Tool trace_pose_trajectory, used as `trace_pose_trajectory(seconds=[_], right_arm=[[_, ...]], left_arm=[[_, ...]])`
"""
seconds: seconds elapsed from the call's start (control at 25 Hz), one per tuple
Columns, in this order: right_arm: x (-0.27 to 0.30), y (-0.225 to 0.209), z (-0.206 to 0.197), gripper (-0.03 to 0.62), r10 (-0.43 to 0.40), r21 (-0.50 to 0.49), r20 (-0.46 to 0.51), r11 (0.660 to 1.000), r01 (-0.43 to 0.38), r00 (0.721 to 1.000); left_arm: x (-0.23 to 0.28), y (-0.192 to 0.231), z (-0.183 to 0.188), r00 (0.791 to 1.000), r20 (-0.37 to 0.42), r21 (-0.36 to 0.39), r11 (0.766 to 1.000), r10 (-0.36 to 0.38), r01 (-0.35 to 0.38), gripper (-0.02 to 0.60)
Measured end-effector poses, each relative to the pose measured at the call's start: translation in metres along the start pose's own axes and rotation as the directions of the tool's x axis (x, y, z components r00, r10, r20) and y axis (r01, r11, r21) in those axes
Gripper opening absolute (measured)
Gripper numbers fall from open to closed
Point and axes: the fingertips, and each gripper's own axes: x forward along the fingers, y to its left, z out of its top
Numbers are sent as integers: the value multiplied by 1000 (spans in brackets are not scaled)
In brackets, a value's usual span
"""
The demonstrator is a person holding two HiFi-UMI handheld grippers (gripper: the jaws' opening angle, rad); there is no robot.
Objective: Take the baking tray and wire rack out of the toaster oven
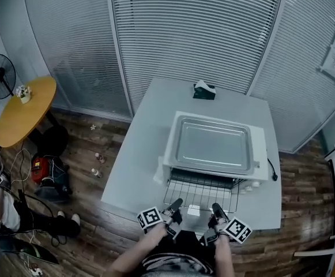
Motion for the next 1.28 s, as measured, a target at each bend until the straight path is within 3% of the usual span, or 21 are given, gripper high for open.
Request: trace_pose_trajectory(seconds=[0.44, 0.72, 0.92, 1.08, 1.28], right_arm=[[-40, 22, -25, 18, 23, 9, 13, 1000, -23, 1000], [-68, 37, -39, 18, -5, 72, 25, 997, 3, 1000], [-74, 69, -34, 20, 153, -20, 32, 988, -153, 988], [-85, 75, -40, 23, 171, -37, 35, 985, -170, 985], [-96, 89, -44, 22, 233, -95, 18, 968, -230, 972]], left_arm=[[-42, -24, -20, 998, -50, 30, 999, -24, 26, 6], [-62, -49, -31, 994, -90, 12, 998, -66, 67, 6], [-74, -61, -37, 984, -156, 91, 991, -80, 95, 8], [-87, -73, -39, 977, -201, 227, 967, -69, 115, 18], [-105, -101, -41, 970, -198, 280, 940, -141, 194, 18]])
